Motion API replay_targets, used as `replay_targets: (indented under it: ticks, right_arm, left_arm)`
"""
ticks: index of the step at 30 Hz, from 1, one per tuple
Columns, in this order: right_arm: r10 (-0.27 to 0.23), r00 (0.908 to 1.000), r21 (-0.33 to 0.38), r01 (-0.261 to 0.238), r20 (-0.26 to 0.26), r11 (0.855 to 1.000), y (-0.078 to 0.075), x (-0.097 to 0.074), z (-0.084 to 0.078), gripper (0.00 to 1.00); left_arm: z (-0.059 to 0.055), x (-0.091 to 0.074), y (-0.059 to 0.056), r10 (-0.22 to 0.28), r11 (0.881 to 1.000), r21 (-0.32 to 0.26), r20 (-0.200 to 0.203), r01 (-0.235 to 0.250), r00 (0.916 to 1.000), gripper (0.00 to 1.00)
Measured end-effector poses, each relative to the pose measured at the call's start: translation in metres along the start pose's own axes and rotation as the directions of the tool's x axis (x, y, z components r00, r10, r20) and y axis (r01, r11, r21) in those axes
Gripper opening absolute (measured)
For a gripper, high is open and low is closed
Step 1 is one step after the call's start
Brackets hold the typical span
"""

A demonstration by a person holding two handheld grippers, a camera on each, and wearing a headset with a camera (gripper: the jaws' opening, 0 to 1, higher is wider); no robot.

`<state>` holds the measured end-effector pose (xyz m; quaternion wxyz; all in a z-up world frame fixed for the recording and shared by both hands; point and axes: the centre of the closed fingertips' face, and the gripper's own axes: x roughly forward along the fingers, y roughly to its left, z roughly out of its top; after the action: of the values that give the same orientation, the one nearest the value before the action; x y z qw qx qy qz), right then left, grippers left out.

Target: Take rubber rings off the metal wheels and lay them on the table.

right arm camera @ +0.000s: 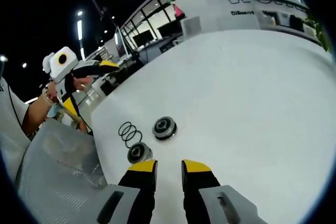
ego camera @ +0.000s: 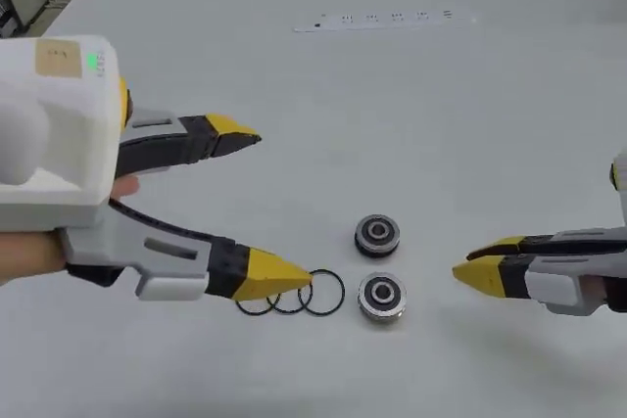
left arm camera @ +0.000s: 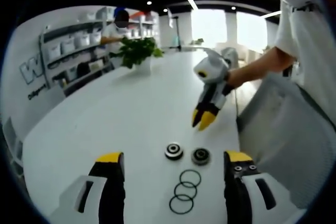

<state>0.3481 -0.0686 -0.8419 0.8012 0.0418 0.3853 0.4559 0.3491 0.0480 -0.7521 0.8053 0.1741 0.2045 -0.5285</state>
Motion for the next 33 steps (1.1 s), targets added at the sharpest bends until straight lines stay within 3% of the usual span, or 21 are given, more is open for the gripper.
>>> replay_targets:
  ticks: [8, 13, 17, 22, 33]
  right_arm:
    - [0.003, 0.9998, -0.045, -0.004, -0.019, 0.999, -0.002, 0.017, 0.004, 0.17]
    - [0.011, 0.9998, -0.064, -0.012, -0.015, 0.998, -0.002, 0.024, 0.010, 0.18]
    - [0.019, 0.9997, -0.080, -0.020, -0.014, 0.997, -0.001, 0.030, 0.014, 0.18]
    - [0.032, 0.9993, -0.102, -0.034, -0.020, 0.994, 0.003, 0.037, 0.015, 0.19]
    - [0.039, 0.9988, -0.162, -0.043, -0.030, 0.986, 0.006, 0.049, 0.016, 0.20]
  left_arm:
    - [0.007, 0.027, 0.001, -0.045, 0.999, 0.007, 0.023, 0.045, 0.9987, 0.68]
    - [0.005, 0.044, 0.003, -0.052, 0.999, 0.013, 0.017, 0.052, 0.9985, 0.60]
    - [0.007, 0.055, 0.007, -0.050, 0.999, 0.003, 0.036, 0.050, 0.9981, 0.57]
    - [0.002, 0.074, 0.007, -0.060, 0.998, -0.023, 0.044, 0.061, 0.9972, 0.52]
    - [-0.018, 0.103, 0.002, -0.074, 0.995, -0.072, 0.017, 0.075, 0.9971, 0.37]
